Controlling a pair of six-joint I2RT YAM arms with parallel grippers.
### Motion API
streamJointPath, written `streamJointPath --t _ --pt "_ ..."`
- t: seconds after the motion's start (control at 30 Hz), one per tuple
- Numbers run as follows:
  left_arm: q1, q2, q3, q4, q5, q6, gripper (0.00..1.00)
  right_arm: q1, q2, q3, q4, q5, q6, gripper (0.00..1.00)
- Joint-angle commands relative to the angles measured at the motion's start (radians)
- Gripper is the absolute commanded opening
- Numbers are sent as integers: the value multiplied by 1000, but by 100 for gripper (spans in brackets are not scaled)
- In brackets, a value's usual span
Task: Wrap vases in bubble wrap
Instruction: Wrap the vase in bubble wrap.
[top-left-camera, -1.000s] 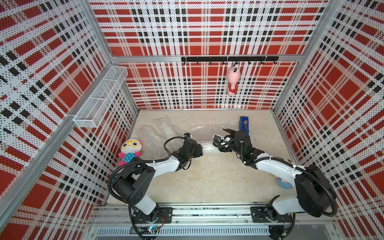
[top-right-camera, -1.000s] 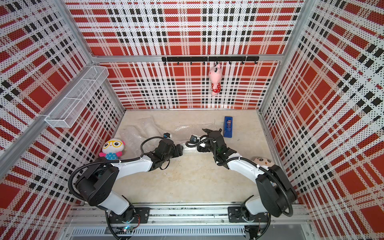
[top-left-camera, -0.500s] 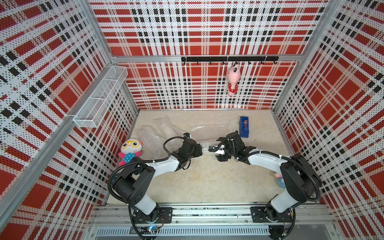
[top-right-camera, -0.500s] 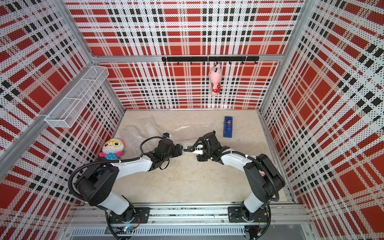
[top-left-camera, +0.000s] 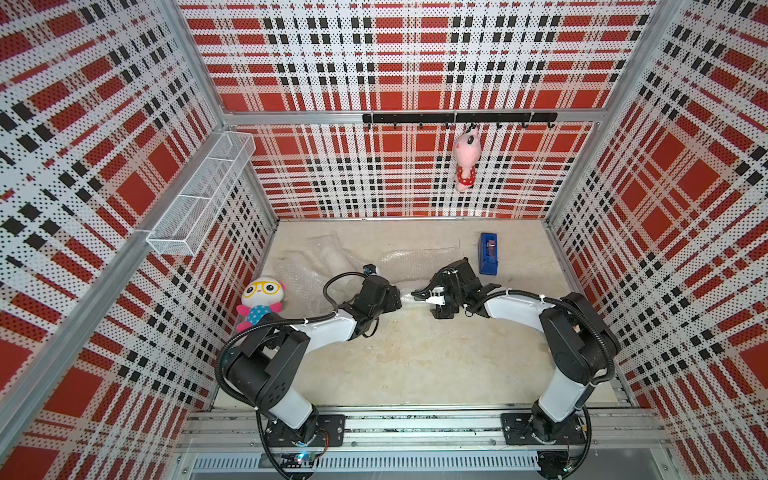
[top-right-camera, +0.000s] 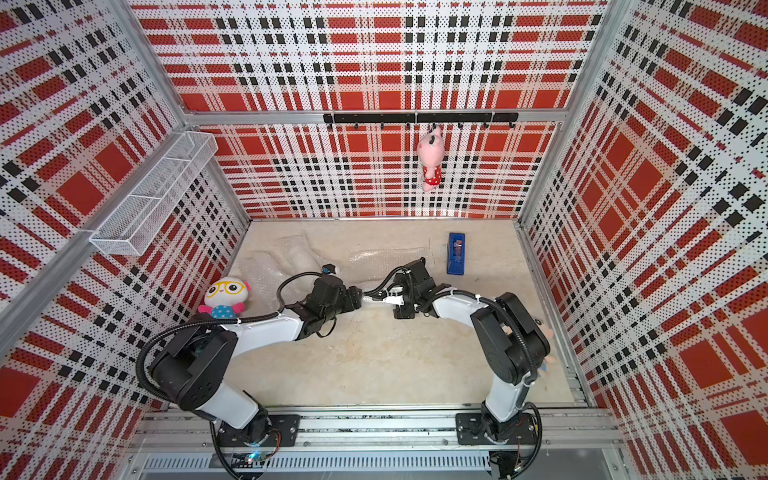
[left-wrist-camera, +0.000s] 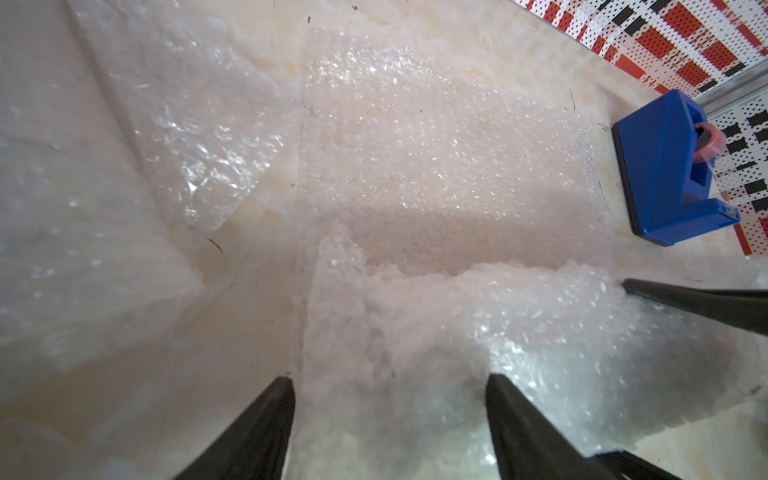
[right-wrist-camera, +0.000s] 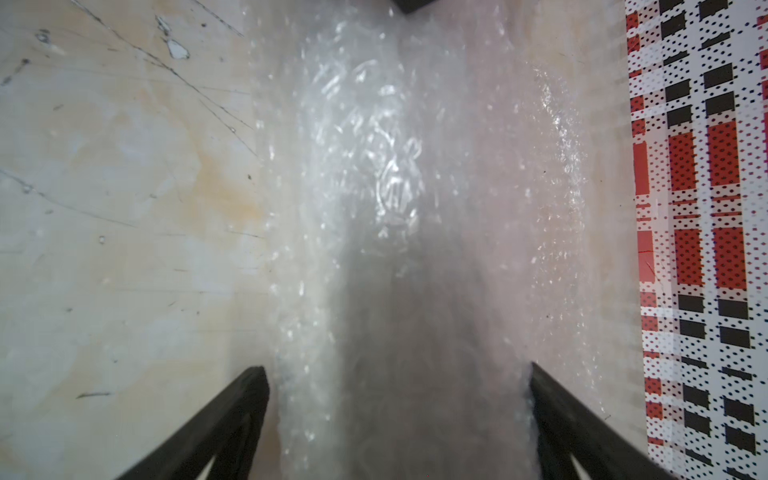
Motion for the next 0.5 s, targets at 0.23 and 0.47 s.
streamJointPath --t 0.23,0.47 --pt "38 50 47 -31 9 36 76 -14 93 18 -40 29 -8 89" --pt "71 -2 65 -51 5 40 77 -7 96 40 -61 46 62 76"
